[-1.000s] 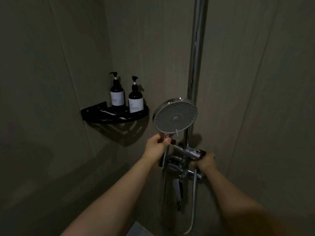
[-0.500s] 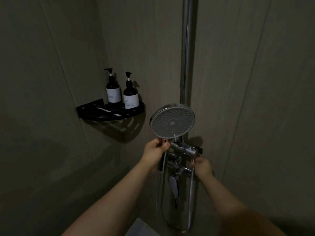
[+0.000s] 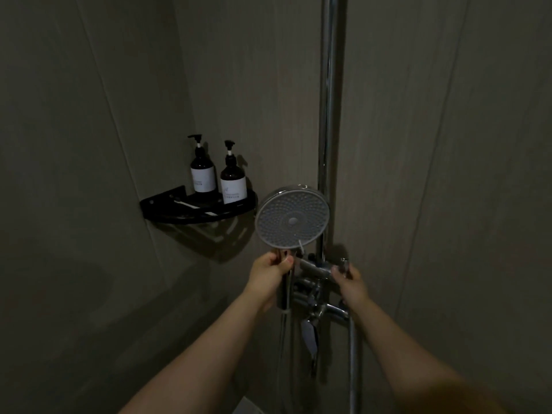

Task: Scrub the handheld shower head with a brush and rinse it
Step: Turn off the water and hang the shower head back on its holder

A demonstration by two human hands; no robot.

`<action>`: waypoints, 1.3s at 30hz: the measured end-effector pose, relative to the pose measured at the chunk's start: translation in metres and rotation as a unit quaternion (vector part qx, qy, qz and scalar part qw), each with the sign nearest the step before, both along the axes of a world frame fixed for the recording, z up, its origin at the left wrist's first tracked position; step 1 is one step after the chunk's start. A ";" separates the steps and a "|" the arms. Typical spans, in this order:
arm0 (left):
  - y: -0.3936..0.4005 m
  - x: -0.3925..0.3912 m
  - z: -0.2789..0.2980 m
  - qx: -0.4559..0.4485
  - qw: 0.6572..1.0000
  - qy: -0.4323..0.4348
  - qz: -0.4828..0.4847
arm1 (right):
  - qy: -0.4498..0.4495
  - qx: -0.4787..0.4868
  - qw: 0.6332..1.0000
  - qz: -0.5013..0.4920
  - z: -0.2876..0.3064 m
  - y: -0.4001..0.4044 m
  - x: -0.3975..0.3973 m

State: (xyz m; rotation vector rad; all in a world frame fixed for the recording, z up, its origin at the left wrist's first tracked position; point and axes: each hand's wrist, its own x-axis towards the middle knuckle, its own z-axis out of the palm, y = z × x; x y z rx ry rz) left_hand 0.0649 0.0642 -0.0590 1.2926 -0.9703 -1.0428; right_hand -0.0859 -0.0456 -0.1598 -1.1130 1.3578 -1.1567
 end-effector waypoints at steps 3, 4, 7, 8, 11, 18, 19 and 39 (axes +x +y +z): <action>0.000 0.000 0.002 0.004 1.000 0.015 0.000 | 0.057 -0.002 0.994 -0.095 0.014 0.001 -0.005; -0.001 0.001 0.003 0.005 1.000 0.017 -0.001 | 0.041 -0.034 0.990 -0.131 0.024 0.003 -0.009; -0.003 0.003 0.011 0.002 0.999 0.034 0.005 | 0.015 -0.103 0.984 -0.144 0.061 0.009 -0.016; -0.004 0.005 0.015 -0.003 0.999 0.043 0.009 | 0.010 -0.119 0.986 -0.119 0.073 0.012 -0.015; -0.005 0.015 0.037 -0.023 0.998 0.051 0.021 | 0.002 -0.147 0.989 -0.004 0.100 0.026 -0.006; 0.010 0.055 0.106 -0.130 0.987 0.095 0.031 | 0.110 -0.288 0.948 0.082 0.178 0.072 0.049; 0.017 0.061 0.111 -0.137 0.985 0.102 0.037 | 0.201 -0.298 0.926 0.115 0.186 0.078 0.056; 0.076 0.147 0.146 -0.218 0.943 0.106 0.227 | 0.151 -0.175 0.911 0.342 0.180 0.144 0.150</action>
